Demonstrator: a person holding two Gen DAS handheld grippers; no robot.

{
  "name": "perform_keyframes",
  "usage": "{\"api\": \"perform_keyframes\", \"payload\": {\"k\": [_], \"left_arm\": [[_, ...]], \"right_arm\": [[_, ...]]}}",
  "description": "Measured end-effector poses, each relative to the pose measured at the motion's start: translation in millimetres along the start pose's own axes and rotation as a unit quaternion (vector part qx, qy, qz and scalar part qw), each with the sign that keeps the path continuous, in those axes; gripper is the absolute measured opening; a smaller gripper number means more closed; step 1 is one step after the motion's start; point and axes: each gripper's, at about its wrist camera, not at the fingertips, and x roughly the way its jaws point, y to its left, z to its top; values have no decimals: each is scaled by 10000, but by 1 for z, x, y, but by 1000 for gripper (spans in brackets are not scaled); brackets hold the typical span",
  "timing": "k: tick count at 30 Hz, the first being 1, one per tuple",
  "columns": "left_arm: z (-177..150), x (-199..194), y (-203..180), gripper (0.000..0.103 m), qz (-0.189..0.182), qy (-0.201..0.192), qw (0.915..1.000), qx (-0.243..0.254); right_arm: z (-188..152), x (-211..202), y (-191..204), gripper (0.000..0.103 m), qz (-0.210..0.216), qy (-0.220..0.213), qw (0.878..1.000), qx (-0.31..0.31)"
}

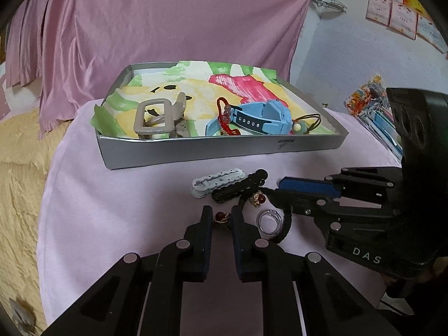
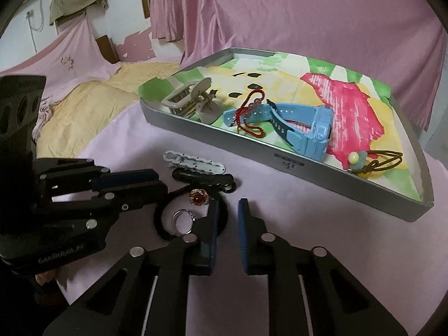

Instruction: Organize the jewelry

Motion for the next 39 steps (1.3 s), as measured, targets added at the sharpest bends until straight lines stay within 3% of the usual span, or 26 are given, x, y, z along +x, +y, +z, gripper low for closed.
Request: {"api": "perform_keyframes", "payload": {"k": [8,20,29,33,39], "left_arm": [[-3,-5,-4,13,14,-174,9998,110],[7,-19,0,13,-62,-716,9970,-293],[47,-22,-15,13,112,-1291,9909,-369],[69,-13,-19,13,130,-1463,9881,-459],[90,10,-22,13,264,-1460,9877,-483]], "right_arm": [[-10,-8,-9,5,174,-88,9997,175],[-20,-48,-34,5,19,-1030,9927,629],[-9,-64,-80,5,-38,-1711,9760,1346],[1,-62,-99,5,-335,-1876,9692,1560],[22,-46,-113,5,-905,-1802,9685,1458]]}}
